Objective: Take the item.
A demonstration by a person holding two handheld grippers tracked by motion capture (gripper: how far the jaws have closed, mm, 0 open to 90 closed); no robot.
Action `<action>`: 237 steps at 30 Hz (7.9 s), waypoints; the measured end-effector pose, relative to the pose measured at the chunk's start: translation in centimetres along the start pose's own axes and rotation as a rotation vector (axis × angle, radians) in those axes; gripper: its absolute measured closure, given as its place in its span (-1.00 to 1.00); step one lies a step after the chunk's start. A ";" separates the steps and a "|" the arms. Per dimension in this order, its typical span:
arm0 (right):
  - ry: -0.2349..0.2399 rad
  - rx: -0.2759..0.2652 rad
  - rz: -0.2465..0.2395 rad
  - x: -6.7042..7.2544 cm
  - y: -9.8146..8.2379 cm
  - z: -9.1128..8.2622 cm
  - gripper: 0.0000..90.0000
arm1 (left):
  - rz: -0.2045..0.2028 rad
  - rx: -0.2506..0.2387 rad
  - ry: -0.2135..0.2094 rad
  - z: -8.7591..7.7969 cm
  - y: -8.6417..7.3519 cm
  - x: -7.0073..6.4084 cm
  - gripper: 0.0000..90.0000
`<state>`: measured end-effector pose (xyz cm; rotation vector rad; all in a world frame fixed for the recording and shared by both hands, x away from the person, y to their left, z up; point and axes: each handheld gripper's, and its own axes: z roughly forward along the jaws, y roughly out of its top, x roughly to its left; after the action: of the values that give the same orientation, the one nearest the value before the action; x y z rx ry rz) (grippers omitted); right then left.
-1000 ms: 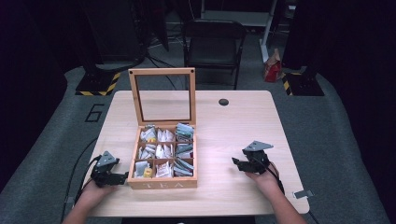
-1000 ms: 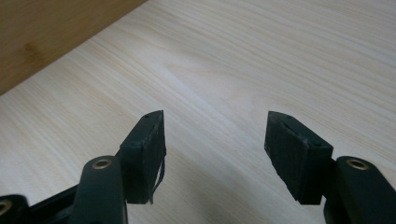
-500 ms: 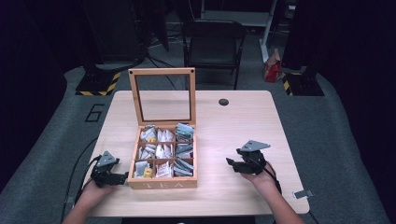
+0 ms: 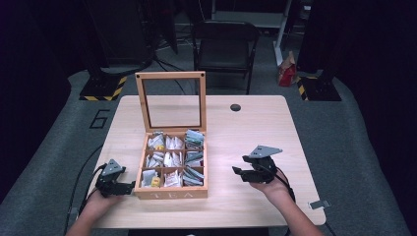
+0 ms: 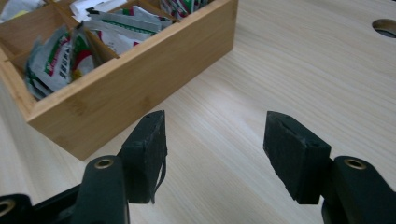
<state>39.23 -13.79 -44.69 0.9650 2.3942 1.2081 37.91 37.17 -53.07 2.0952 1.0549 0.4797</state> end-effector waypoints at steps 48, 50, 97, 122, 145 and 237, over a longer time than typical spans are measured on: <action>0.166 -0.032 -0.081 3.8 6.1 1.3 -0.09 | -0.001 -0.001 0.000 0.0 0.0 0.0 -0.67; 0.174 -0.030 -0.086 3.9 6.2 1.6 -0.07 | -0.001 -0.001 0.000 0.0 0.0 0.0 -0.67; 0.251 -0.016 -0.141 5.9 6.7 5.9 0.32 | -0.001 -0.001 0.000 0.0 0.0 0.0 -0.67; 0.285 0.044 -0.193 7.4 5.3 8.0 0.71 | -0.001 -0.001 0.000 0.0 0.0 0.0 -0.67; 0.300 0.089 -0.190 7.9 4.7 9.6 0.79 | 0.000 -0.001 0.000 0.0 0.0 0.0 -0.67; 0.240 -0.038 -0.091 3.2 7.9 1.9 0.99 | -0.001 -0.001 0.000 0.0 0.0 0.0 -0.67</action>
<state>41.32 -7.15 -39.46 0.7262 2.5538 1.3998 37.92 37.17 -53.07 2.0932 1.0554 0.4792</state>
